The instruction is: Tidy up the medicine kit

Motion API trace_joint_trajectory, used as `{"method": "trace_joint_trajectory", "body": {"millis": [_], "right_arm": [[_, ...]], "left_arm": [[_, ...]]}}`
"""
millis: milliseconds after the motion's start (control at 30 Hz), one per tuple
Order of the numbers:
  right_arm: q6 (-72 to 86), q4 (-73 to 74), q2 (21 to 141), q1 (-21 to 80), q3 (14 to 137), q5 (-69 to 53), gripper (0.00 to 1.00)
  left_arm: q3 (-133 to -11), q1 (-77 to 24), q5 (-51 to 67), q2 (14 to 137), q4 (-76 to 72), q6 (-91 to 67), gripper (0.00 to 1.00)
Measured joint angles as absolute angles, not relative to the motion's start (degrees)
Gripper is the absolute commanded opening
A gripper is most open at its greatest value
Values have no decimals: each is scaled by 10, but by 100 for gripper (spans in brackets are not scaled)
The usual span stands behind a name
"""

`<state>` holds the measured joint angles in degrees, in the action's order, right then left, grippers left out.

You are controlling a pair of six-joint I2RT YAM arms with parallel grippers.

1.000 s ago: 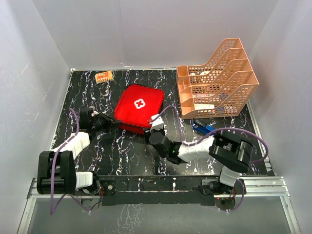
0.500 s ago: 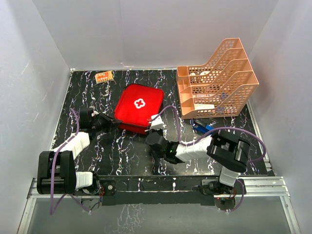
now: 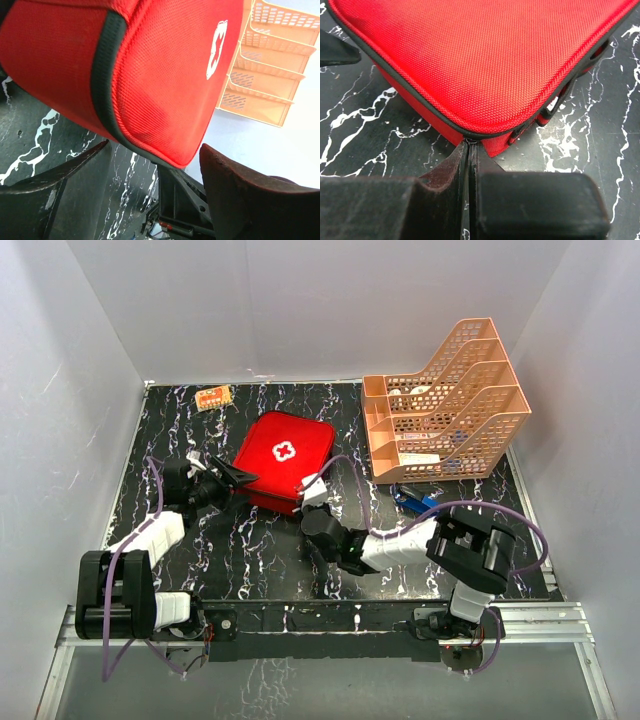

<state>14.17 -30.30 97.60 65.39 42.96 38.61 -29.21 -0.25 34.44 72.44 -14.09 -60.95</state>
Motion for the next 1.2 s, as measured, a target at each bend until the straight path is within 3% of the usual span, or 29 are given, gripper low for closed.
{"method": "trace_joint_trajectory", "body": {"millis": [433,800,1200], "right_arm": [[147,-320,999,687,445,474,0],[138,-368,999,688,408,518,0],[71,-409,942,638,349,443,0]], "left_arm": [[-278,-11,276,730,-141,-665,0],[-306,-21,254,728,-77,-666,0],[-314,-25,257,726,-59,-654,0]]}}
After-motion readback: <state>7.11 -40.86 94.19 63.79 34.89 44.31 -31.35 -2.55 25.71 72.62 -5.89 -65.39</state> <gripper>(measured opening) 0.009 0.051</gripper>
